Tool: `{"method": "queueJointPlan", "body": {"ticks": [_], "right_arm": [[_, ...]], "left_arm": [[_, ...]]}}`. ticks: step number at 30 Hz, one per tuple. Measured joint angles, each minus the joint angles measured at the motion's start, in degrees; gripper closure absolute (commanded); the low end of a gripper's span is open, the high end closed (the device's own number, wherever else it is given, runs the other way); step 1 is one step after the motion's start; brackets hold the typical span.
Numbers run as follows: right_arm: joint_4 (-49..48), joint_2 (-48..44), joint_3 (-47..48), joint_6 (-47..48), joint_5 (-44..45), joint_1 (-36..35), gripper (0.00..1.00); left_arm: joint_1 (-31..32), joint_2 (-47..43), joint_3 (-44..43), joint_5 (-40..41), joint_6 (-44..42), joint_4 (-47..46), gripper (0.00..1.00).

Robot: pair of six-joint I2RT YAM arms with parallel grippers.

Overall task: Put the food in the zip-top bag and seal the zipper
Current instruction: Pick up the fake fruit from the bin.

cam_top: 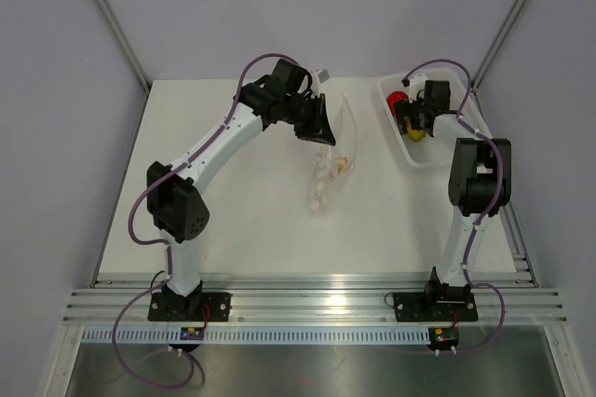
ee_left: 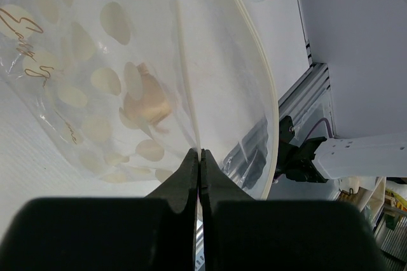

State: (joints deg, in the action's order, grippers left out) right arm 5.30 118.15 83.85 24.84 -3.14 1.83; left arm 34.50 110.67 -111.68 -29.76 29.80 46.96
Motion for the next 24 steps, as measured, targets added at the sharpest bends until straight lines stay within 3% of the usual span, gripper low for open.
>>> {"method": "queueJointPlan", "body": {"ticks": [1,6,8,12,20,24], "right_arm": [[-0.17,0.02,0.26,-0.15,-0.63,0.0,0.15],[-1.22,0.02,0.33,-1.73,-1.64,0.0,0.27],[-1.44,0.02,0.15,-2.49,-1.51,0.0,0.24],[-2.08,0.02,-0.9,-3.96,-1.14,0.0,0.01],[-0.74,0.66,0.9,-5.33,-0.33,0.0,0.01],[1.95,3.34,5.55,-6.08,-0.37,0.0,0.09]], "left_arm": [[0.02,0.11,0.0,0.0,0.0,-0.02,1.0],[0.33,0.76,0.0,-0.04,0.04,-0.13,1.0],[0.48,0.96,0.0,-0.04,0.04,-0.2,1.0],[0.94,0.98,0.0,-0.04,0.07,-0.35,1.0],[1.57,0.98,0.24,-0.04,0.07,-0.72,1.0],[1.57,0.98,0.52,-0.02,0.07,-0.76,1.0]]}}
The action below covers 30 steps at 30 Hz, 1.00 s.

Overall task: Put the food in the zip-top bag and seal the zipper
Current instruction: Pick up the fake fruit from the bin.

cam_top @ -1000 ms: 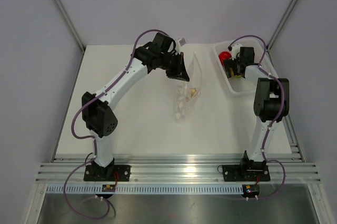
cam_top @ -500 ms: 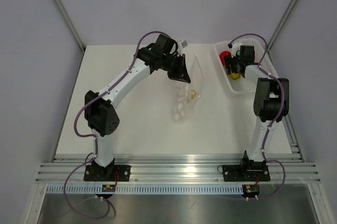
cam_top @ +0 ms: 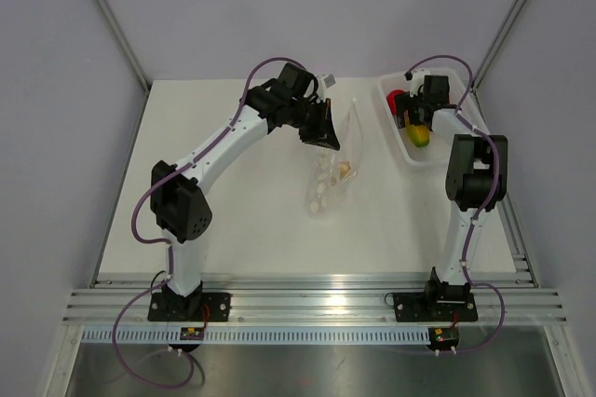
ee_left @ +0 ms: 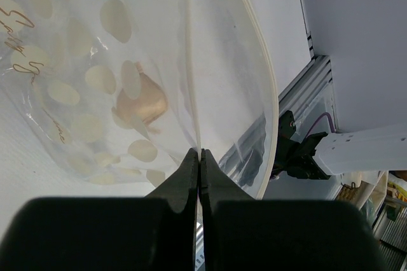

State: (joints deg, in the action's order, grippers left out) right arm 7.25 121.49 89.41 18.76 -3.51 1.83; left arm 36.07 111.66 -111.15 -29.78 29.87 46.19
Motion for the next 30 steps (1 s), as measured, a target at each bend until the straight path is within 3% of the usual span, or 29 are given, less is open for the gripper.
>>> {"method": "queueJointPlan", "body": {"ticks": [4,7,11,18,30], "right_arm": [[2.86,1.51,2.29,-1.11,0.24,0.0,0.09],[5.35,2.1,3.28,-2.14,1.38,0.0,0.02],[7.69,2.34,3.58,-3.61,3.43,0.0,0.03],[8.66,1.84,2.36,-7.32,6.05,0.0,0.26],[9.4,-16.13,-6.49,-18.16,12.68,0.0,0.25]], "left_arm": [[0.0,0.0,0.0,0.0,0.0,-0.02,1.0],[0.0,0.0,0.04,0.0,0.0,-0.02,1.0],[0.0,0.0,0.17,-0.02,0.0,-0.11,1.0],[0.13,0.0,0.2,-0.02,0.02,-0.87,1.0],[1.97,1.2,-0.57,-0.02,1.33,-2.89,1.0]]}}
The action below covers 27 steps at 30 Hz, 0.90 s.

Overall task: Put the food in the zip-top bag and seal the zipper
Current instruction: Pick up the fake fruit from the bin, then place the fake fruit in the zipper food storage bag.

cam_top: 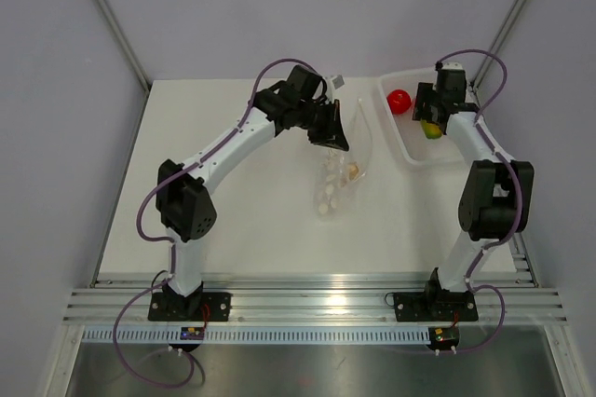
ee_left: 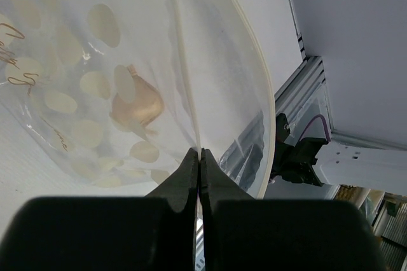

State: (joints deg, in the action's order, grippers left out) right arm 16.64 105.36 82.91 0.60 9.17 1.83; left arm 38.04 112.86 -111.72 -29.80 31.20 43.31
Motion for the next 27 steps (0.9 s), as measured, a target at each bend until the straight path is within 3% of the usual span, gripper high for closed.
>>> {"method": "queueJointPlan", "body": {"ticks": [6,15,23,27], "right_arm": [[1.33,-8.76,-2.69,-4.46,-0.52,0.0,0.28],[2.8,-26.71,-13.62,-13.25,-11.61,-0.7,0.31],[2.82,-34.36,-13.7,-17.03,-13.6,-14.23,0.3],[1.42,-34.14,-14.69,-20.2,-14.95,-16.37,0.3]], "left_arm": [[0.76,3.58,-0.63,0.0,2.01,-2.67,1.0],[0.92,5.7,-1.73,0.0,3.63,-4.07,1.0],[0.92,6.51,-3.04,-0.17,5.09,-4.98,1.0],[0.96,6.67,-3.04,-0.63,5.92,-5.42,1.0]]}}
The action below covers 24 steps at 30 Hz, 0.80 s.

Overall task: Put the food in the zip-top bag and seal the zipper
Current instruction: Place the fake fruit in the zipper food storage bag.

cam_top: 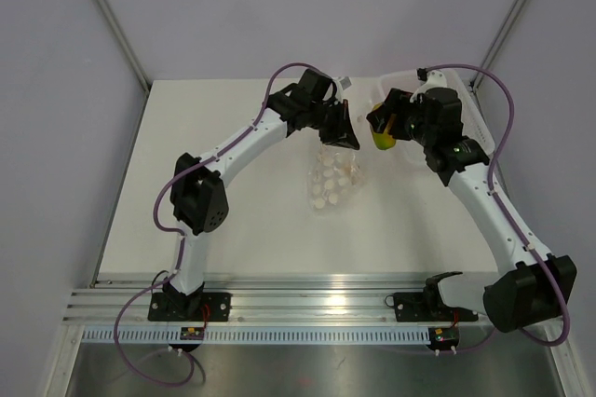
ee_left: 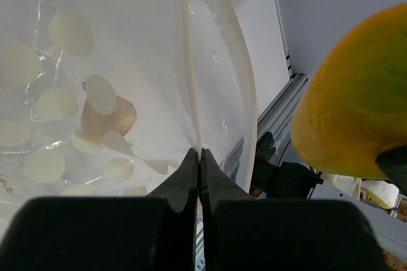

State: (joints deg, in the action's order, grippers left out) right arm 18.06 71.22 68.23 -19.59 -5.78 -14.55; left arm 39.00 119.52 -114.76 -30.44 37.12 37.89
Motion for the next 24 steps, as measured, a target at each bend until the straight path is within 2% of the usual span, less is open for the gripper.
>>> {"method": "queueJointPlan", "body": {"ticks": [7,17,24], "right_arm": [[-3.89,1.92,-4.15,-4.68,-0.35,-0.94,0.26],[-4.79,3.04,-6.03,-6.01,0.81,-1.84,0.01],[-3.69,1.11,-5.99,-5.35,2.14,-1.86,0.01]], "left_arm": [[0.02,0.0,0.0,-1.6,1.22,-1.66,1.0],[0.0,0.0,0.02,-3.67,3.52,-3.37,1.0],[0.02,0.0,0.02,-3.89,3.91,-4.15,1.0]]}}
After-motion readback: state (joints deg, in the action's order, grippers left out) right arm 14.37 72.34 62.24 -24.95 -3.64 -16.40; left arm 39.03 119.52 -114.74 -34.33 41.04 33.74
